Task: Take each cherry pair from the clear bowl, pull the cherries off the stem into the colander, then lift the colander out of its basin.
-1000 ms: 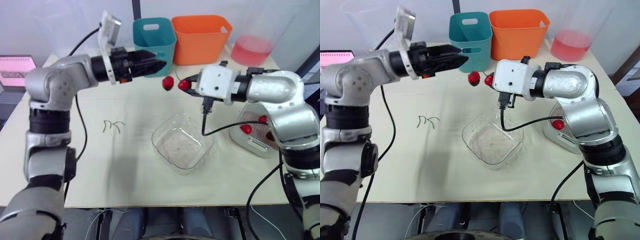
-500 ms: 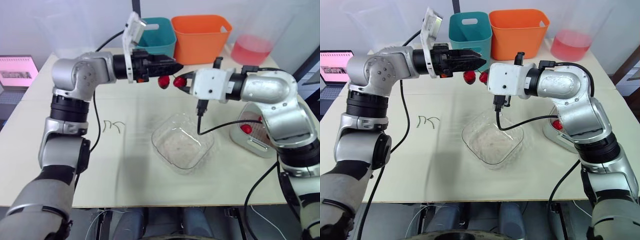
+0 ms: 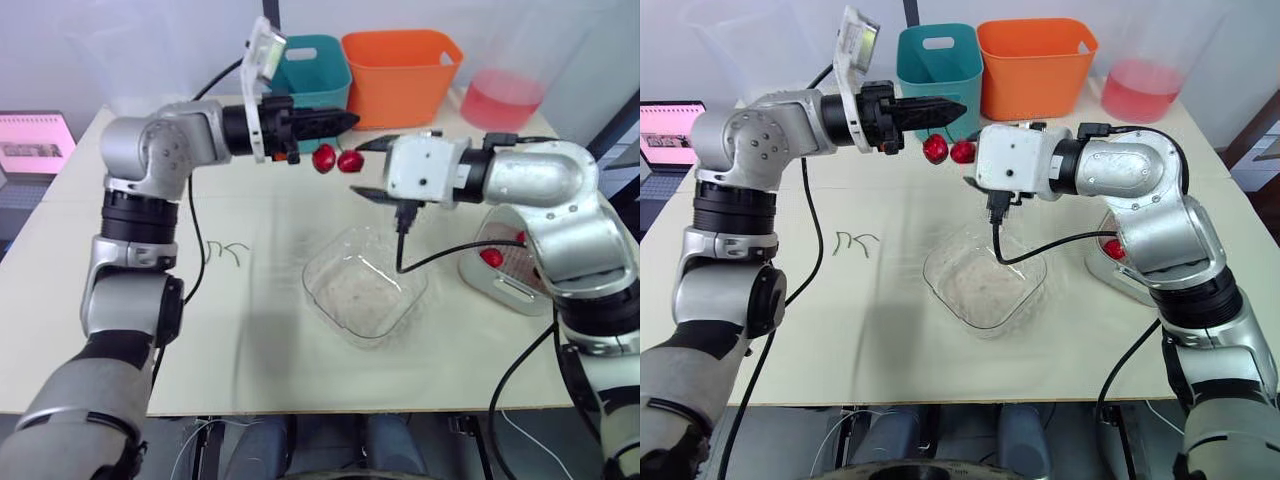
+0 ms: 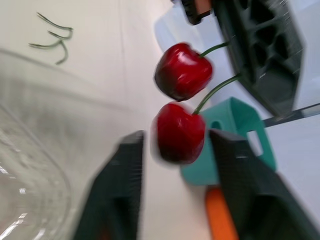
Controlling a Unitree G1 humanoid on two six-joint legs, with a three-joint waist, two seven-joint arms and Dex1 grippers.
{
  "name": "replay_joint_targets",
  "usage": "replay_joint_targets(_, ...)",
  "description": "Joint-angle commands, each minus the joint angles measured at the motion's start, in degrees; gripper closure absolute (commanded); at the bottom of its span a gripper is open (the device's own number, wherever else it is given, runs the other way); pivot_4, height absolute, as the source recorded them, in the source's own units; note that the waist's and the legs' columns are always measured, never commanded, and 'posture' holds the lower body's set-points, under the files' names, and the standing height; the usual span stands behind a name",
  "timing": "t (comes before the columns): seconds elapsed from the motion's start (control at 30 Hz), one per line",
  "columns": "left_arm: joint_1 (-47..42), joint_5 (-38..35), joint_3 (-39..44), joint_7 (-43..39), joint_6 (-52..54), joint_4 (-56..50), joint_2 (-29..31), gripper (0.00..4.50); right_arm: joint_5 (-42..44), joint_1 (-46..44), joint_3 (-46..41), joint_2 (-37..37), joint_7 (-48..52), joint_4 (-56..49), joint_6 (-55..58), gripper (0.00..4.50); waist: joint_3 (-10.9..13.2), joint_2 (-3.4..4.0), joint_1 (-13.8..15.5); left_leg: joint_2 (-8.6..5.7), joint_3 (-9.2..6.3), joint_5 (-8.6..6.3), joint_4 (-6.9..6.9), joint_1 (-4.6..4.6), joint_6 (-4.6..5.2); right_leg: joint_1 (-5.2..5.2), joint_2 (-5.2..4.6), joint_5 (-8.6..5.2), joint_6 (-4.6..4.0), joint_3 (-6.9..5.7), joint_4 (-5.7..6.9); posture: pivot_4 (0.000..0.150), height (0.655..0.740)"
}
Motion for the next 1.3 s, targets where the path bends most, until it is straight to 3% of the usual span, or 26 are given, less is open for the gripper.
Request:
replay_joint_targets(0.03,1.0,-1.6,3.1,-3.3,-2.1,-2.2,1.9,4.5,13.4,0.4,-10.3,1.9,0.4,-2.9,14.1,0.25,0.0,0.0,0.0,0.03,0.0,0.0,0.0,0.0,0.0,0.0,0.0,0.0,0.0,0.0,0.0,0.15,0.74)
replay_joint_targets(0.07,1.5,-1.9,3.4,-4.0,-2.3,-2.8,2.1,4.5,16.8,0.6,-12.4,2.4,0.1,-3.0,18.2,0.04,0.0,0.0,0.0,0.05,-0.02,0.0,0.0,0.0,0.0,0.01,0.0,0.0,0.0,0.0,0.0,0.15,0.74)
replay_joint_targets(0.2,3.8,-4.6,4.0,-7.1,-0.9,-7.7,3.0,4.5,31.4,-1.0,-21.5,7.2,-3.5,-0.4,36.0,0.04,0.0,0.0,0.2,0.07,-0.06,0.0,0.0,0.0,0.0,0.04,-0.04,0.0,-0.01,0.0,0.0,0.15,0.74)
replay_joint_targets(0.4,5.2,-4.8,1.7,-9.1,-0.5,-11.8,3.7,4.5,41.5,-4.0,-23.1,11.5,-8.9,0.8,48.5,0.04,0.0,0.01,0.1,0.06,-0.05,0.0,-0.02,0.0,0.01,0.02,-0.05,0.01,-0.01,0.02,0.0,0.15,0.74)
replay_joint_targets(0.87,5.9,-3.5,-0.7,-9.8,-1.2,-13.5,4.0,4.5,46.4,-4.7,-17.9,12.8,-13.4,1.6,47.8,0.04,0.0,0.02,0.0,0.05,-0.03,0.0,-0.01,0.0,0.01,0.01,-0.04,0.0,-0.01,0.02,0.05,0.15,0.74)
replay_joint_targets(1.3,7.0,-0.8,-3.7,-11.6,-3.1,-15.1,5.4,4.5,44.6,-5.3,-10.8,7.2,-10.9,1.7,43.3,0.04,0.0,0.02,0.0,0.05,-0.01,-0.01,-0.01,0.0,0.02,0.0,-0.03,0.0,-0.01,0.02,0.05,0.15,0.74)
